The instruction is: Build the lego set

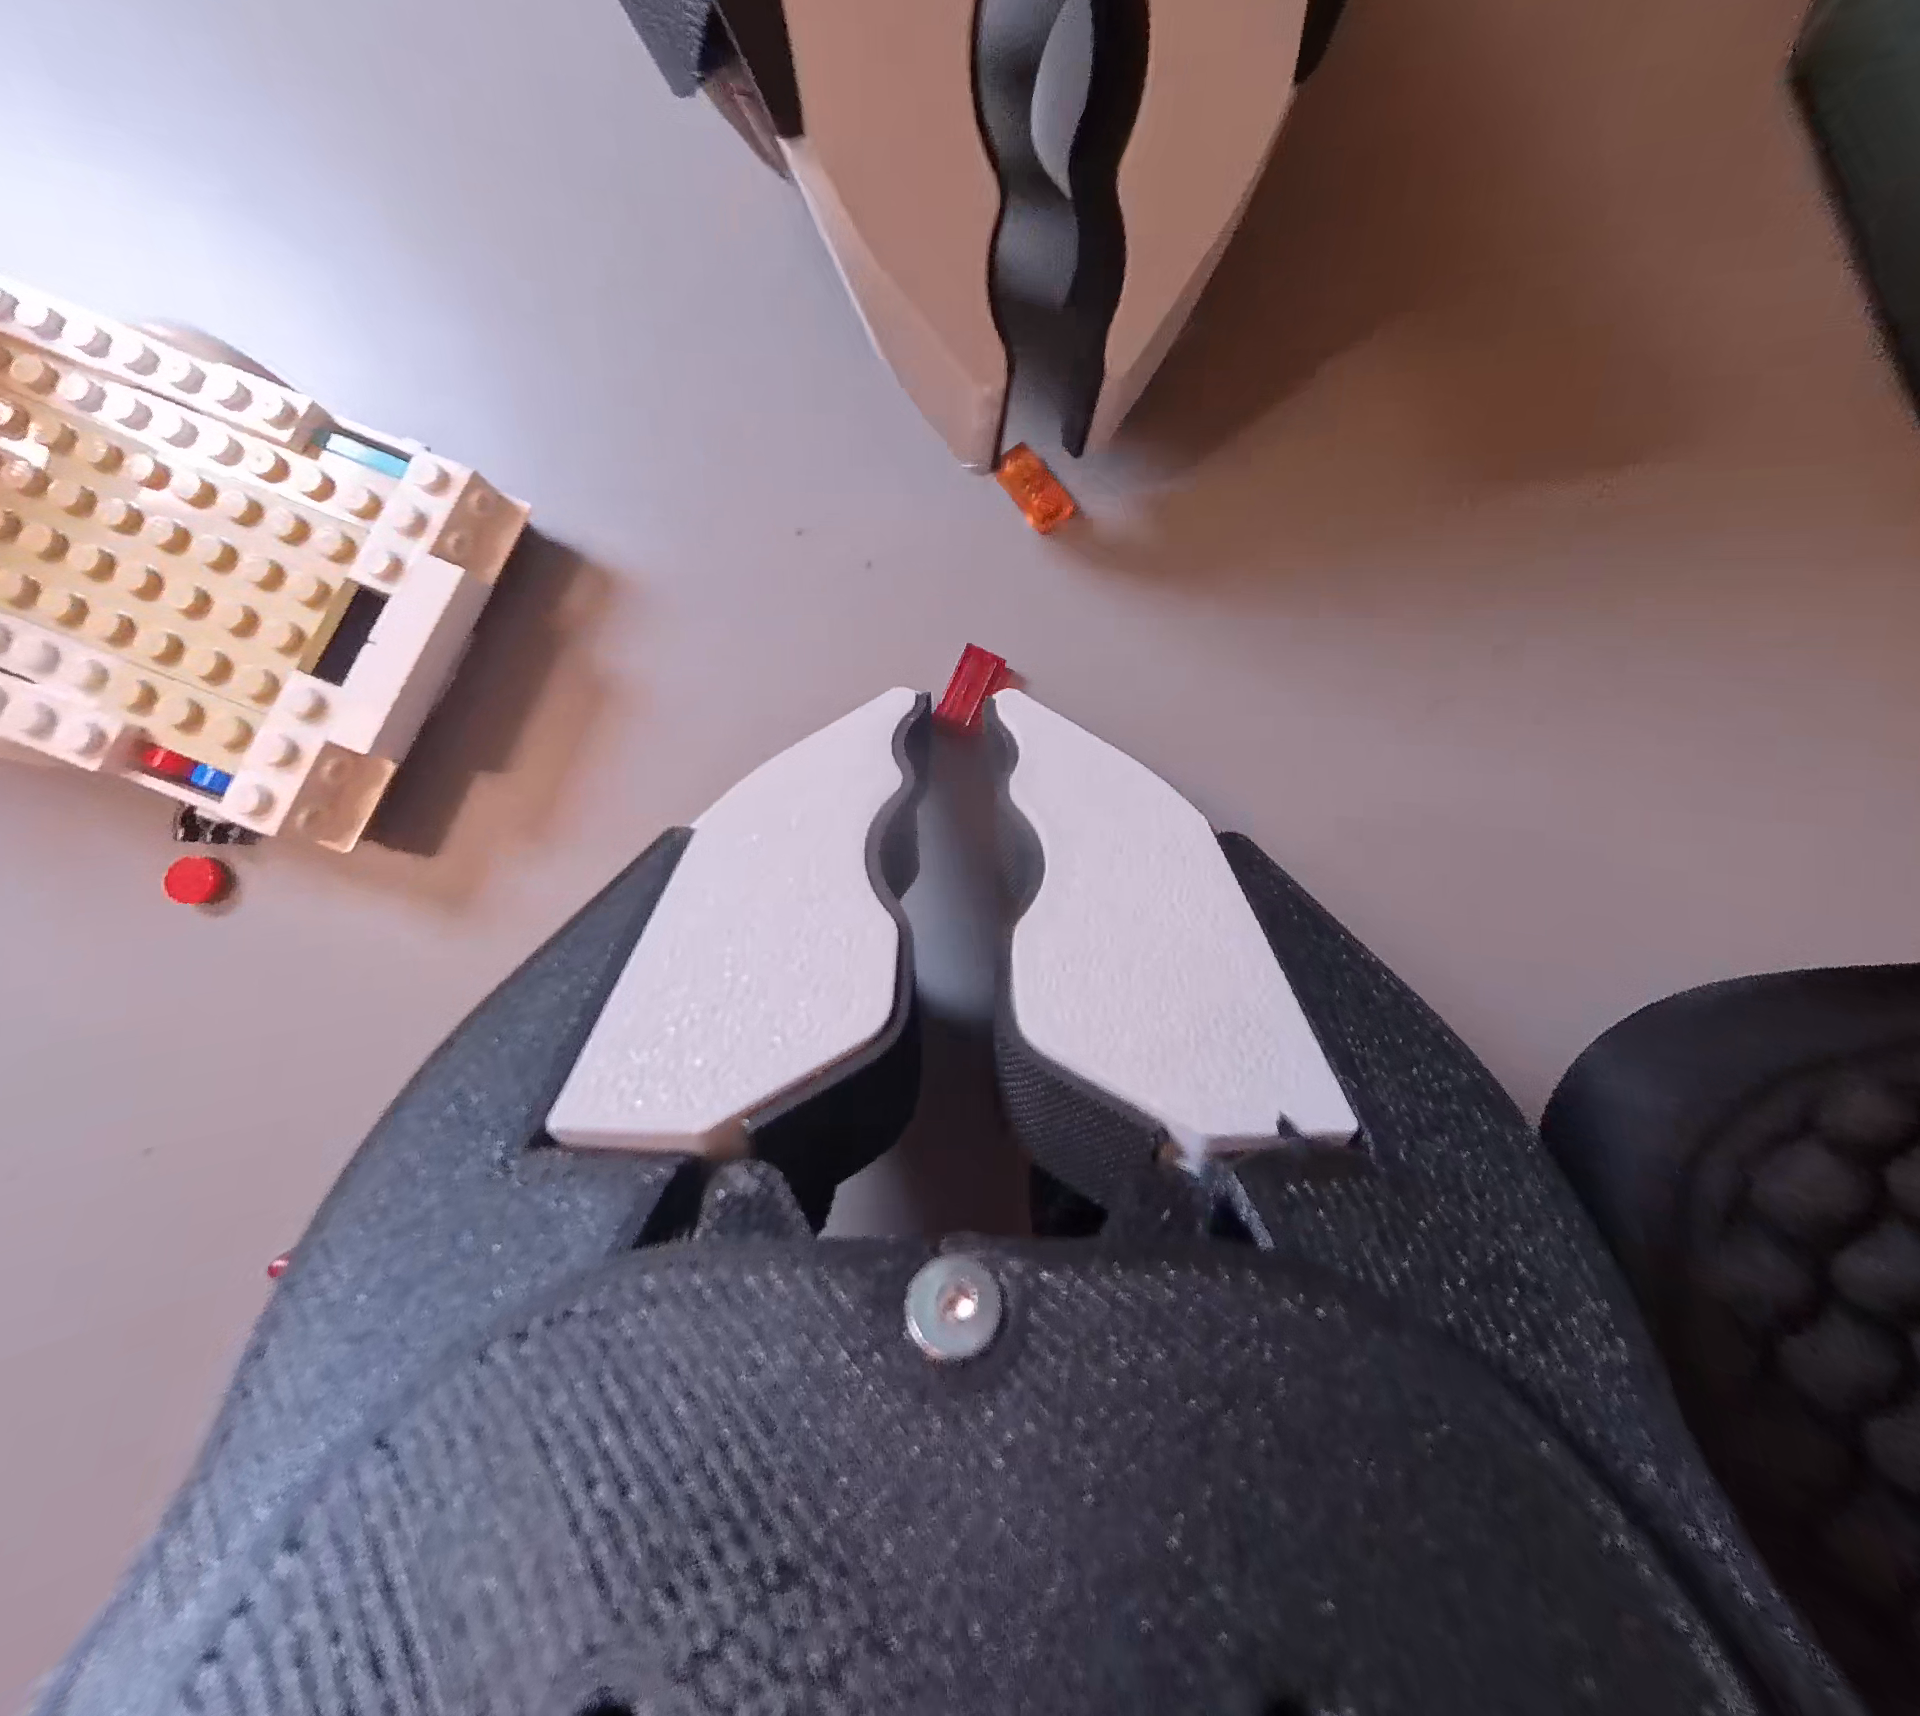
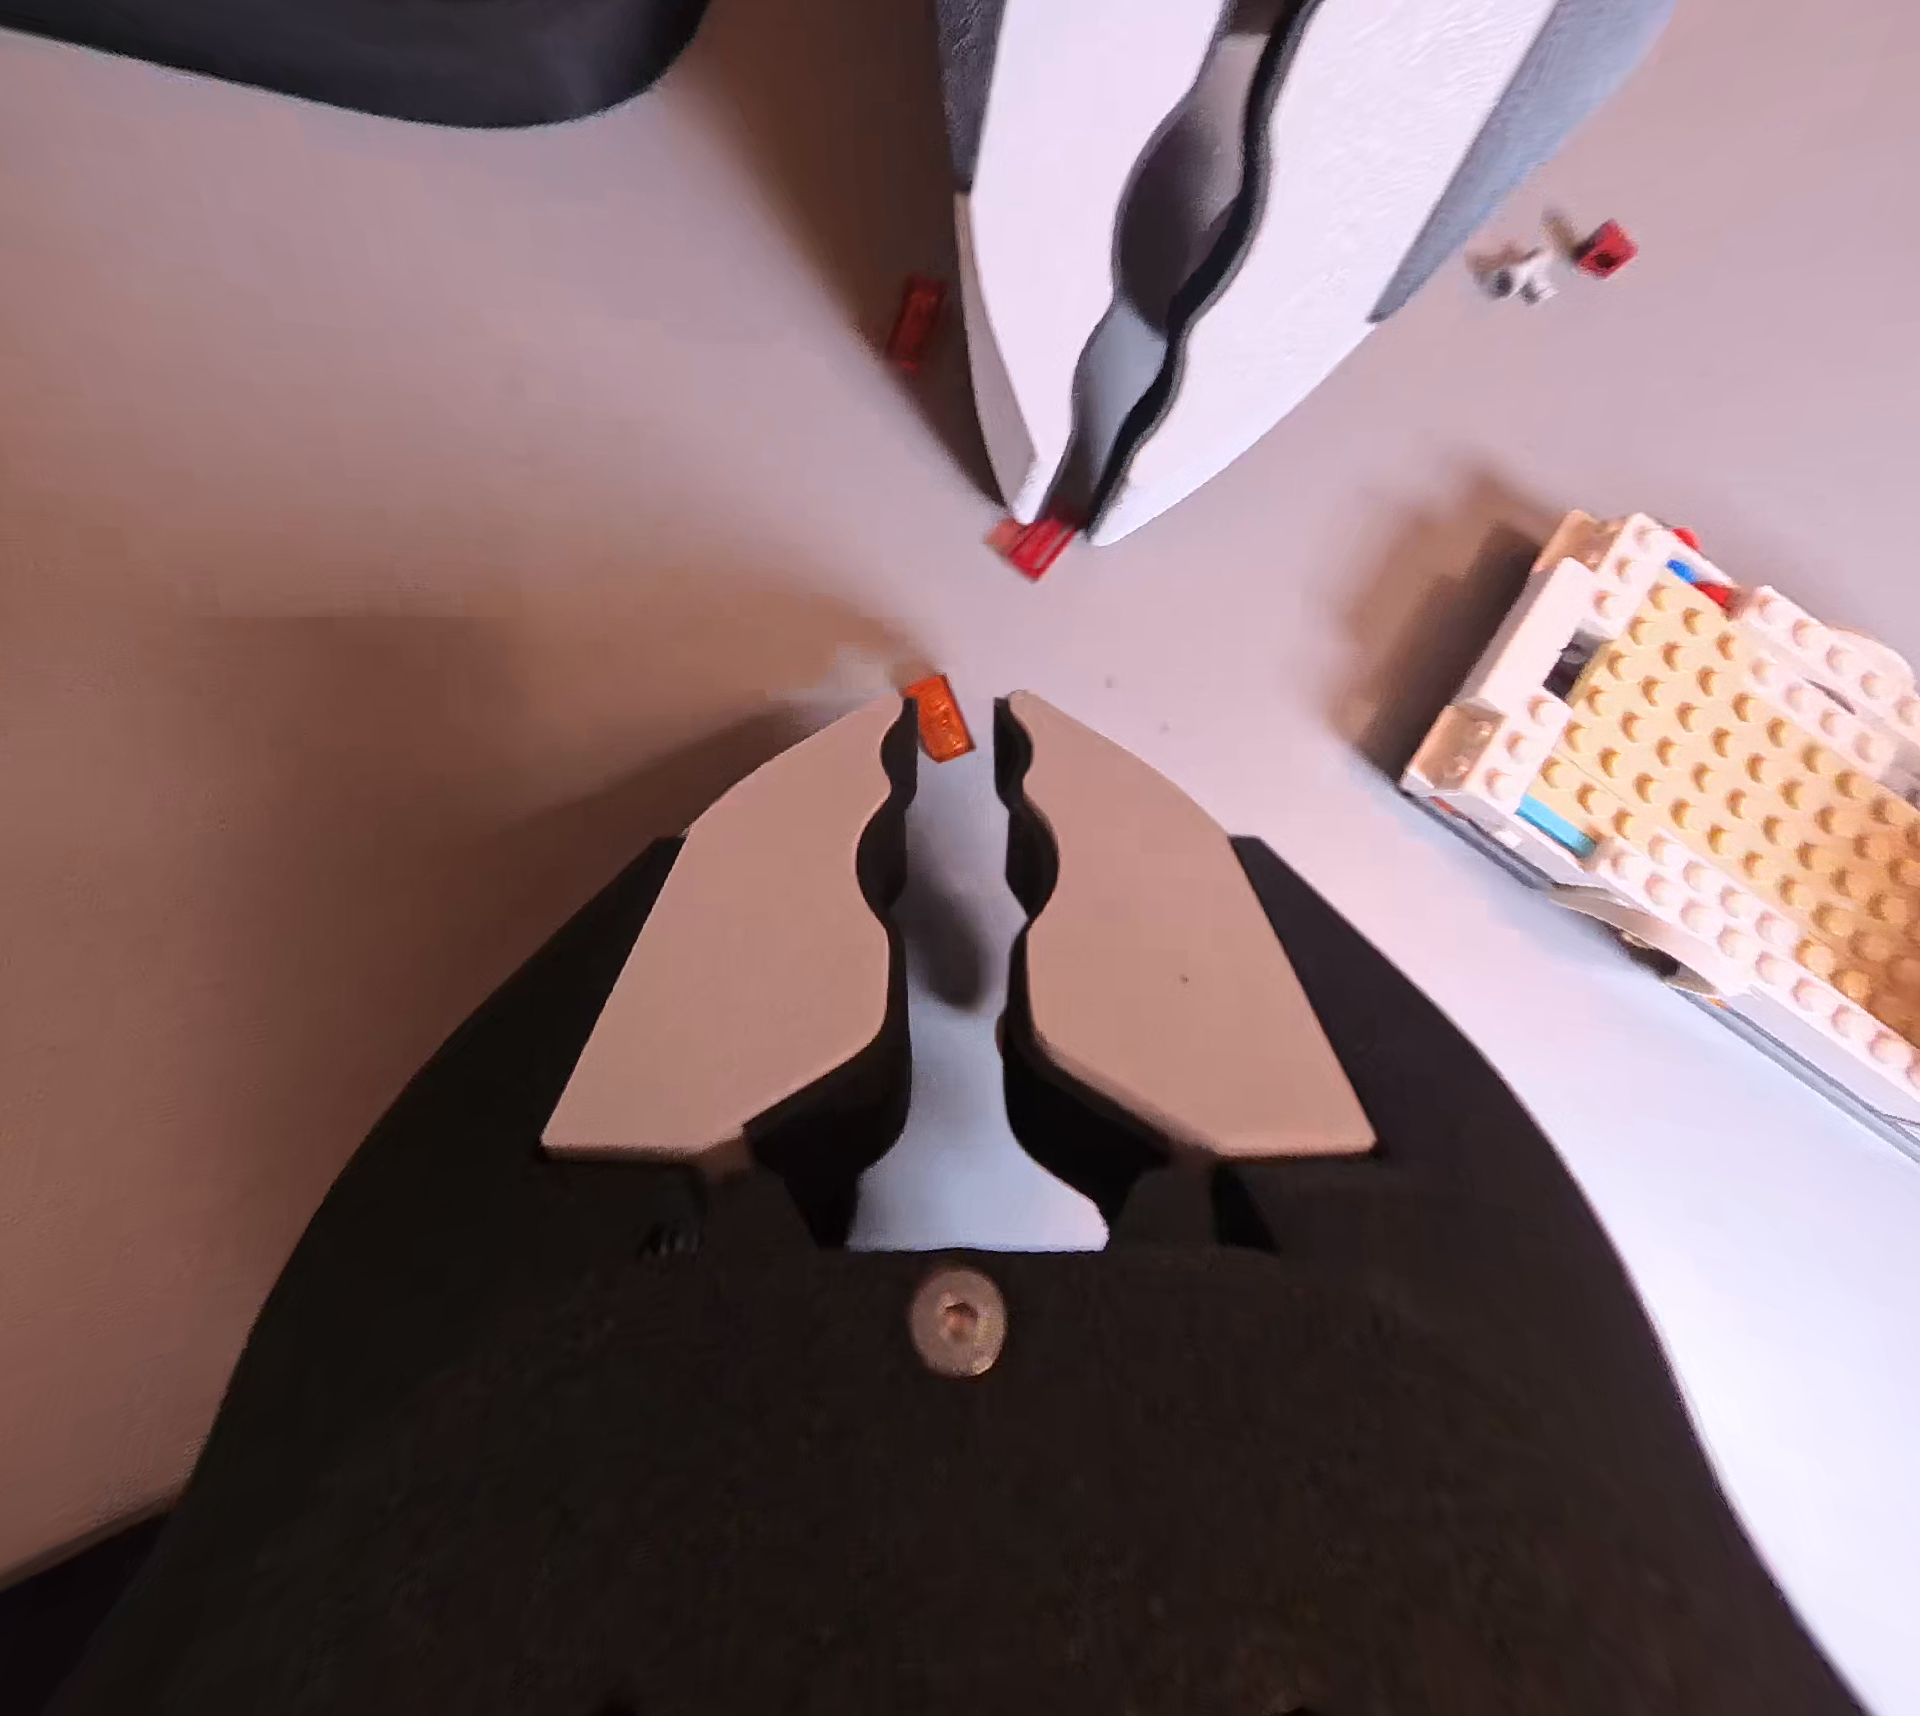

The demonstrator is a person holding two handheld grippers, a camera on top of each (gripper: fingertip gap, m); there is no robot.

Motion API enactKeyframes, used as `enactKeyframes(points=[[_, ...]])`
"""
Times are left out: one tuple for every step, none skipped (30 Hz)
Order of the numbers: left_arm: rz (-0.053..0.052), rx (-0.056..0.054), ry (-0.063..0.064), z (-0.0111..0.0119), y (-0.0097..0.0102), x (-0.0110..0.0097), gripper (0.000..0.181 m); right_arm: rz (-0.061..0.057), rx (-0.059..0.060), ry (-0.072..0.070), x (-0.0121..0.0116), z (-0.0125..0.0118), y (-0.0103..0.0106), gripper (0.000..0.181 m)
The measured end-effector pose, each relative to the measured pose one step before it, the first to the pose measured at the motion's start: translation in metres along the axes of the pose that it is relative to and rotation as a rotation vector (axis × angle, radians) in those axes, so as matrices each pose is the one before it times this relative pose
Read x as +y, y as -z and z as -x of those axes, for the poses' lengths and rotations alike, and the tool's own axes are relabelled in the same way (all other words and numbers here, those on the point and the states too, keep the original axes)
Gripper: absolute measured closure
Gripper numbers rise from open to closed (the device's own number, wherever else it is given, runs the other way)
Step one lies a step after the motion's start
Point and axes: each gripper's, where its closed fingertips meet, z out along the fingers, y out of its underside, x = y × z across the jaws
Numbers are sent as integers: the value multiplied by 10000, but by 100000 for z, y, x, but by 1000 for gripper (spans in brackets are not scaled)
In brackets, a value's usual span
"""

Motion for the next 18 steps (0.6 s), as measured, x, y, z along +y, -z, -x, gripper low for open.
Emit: enactKeyframes(points=[[-382,155,62,-345,118,-362,172,-345,168,15,-356,-206,304,167],[-584,275,183,-454,262,-678,172,-411,185,63,-482,-176,337,167],[-676,320,290,-417,411,-838,172,-486,159,126,-641,-54,364,167],[-716,403,361,-459,478,-938,172,-553,141,181,-810,30,400,167],[-703,408,363,-411,471,-953,173,-542,110,208,-876,99,397,167],[-649,372,299,-380,386,-890,173,-465,107,219,-878,99,358,167],[-510,327,222,-358,274,-725,173,-370,164,205,-803,-5,284,167],[-389,265,139,-346,157,-583,173,-277,170,148,-690,-71,218,167],[-279,219,90,-320,72,-454,173,-200,153,59,-549,-97,168,167],[-234,193,67,-297,31,-404,173,-152,126,12,-431,-107,143,167],[-191,129,62,-206,6,-336,173,-138,74,17,-338,-36,127,167],[-167,96,49,-149,0,-281,173,-111,46,30,-245,1,88,167],[-113,70,55,-98,-11,-189,173,-84,46,39,-168,2,60,167],[-58,38,52,-49,-29,-89,173,-67,38,41,-132,1,29,167],[-34,27,32,-34,-46,-48,173,-41,-7,17,-98,52,10,167],[-37,18,23,-24,-31,-45,173,14,-34,-32,1,60,-27,167],[8,-42,18,53,-50,16,173,84,19,-69,99,-48,-53,166],[24,-40,-9,33,-63,26,173,107,46,-70,148,-97,-49,166]])
